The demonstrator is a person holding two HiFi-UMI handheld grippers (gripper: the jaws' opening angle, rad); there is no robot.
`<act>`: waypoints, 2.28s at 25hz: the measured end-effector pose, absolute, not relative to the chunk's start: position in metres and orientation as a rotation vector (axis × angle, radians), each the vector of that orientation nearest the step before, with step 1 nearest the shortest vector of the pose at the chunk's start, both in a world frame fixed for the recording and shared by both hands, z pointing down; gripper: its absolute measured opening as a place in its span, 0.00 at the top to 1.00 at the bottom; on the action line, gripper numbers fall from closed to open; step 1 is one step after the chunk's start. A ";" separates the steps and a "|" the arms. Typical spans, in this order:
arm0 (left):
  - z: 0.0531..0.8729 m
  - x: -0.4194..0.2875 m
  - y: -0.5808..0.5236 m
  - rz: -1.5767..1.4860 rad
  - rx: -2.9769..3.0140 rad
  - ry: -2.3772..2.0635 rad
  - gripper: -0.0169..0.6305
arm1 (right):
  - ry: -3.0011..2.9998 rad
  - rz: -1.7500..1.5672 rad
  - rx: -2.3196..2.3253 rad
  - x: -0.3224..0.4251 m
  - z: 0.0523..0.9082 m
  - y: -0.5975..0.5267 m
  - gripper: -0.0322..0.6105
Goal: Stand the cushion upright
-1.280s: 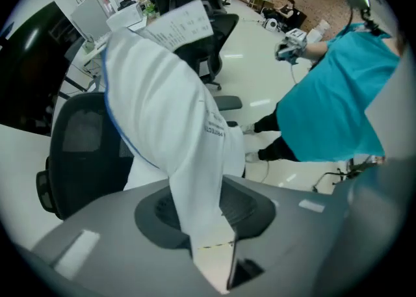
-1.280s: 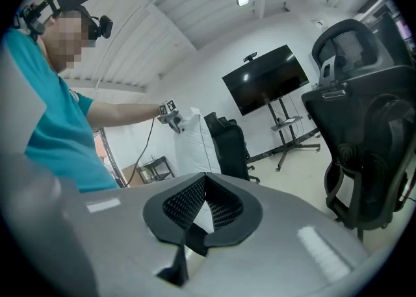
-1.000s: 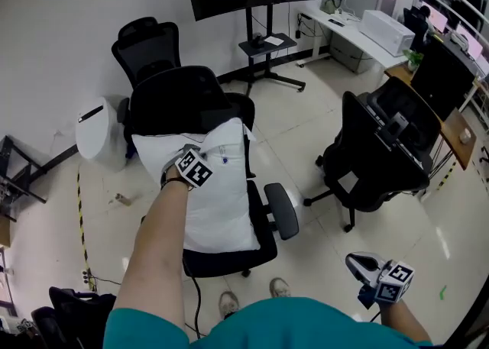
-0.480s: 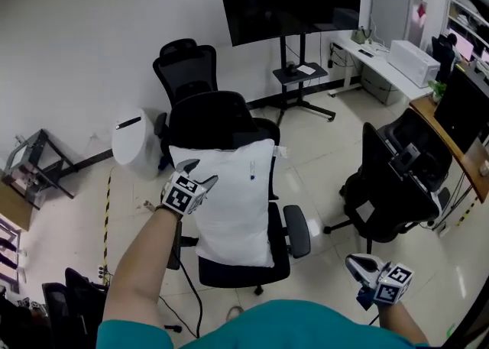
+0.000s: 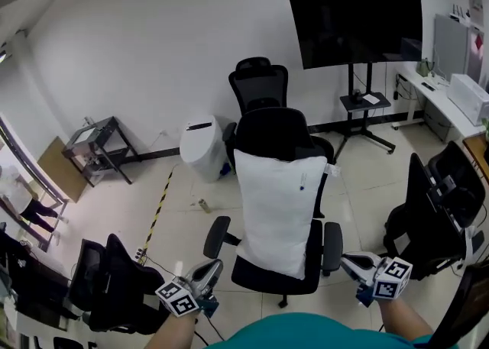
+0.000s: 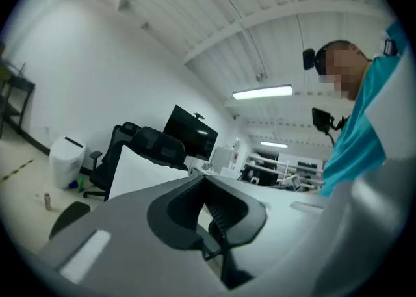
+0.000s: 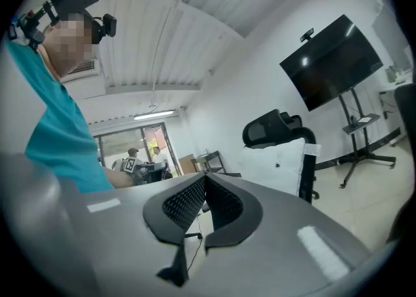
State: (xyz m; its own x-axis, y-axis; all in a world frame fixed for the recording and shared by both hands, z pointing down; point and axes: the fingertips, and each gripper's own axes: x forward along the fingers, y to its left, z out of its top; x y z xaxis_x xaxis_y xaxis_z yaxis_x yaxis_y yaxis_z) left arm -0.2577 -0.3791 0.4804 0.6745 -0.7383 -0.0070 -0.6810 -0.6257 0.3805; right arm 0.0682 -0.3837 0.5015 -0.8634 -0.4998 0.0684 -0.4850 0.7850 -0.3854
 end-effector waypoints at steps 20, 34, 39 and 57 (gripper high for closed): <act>0.476 -0.341 -0.066 -0.504 2.501 -0.760 0.96 | 2.963 -0.618 -0.820 -0.081 0.486 -0.085 0.95; 0.492 -0.150 0.105 -0.392 2.516 -0.696 0.96 | 2.934 -0.604 -0.919 0.093 0.504 0.115 0.95; 0.493 -0.078 0.167 -0.300 2.541 -0.620 0.96 | 2.919 -0.677 -0.897 0.139 0.516 0.170 0.95; 0.482 -0.254 0.274 -0.381 2.556 -0.779 0.96 | 2.853 -0.672 -0.814 -0.018 0.492 0.247 0.95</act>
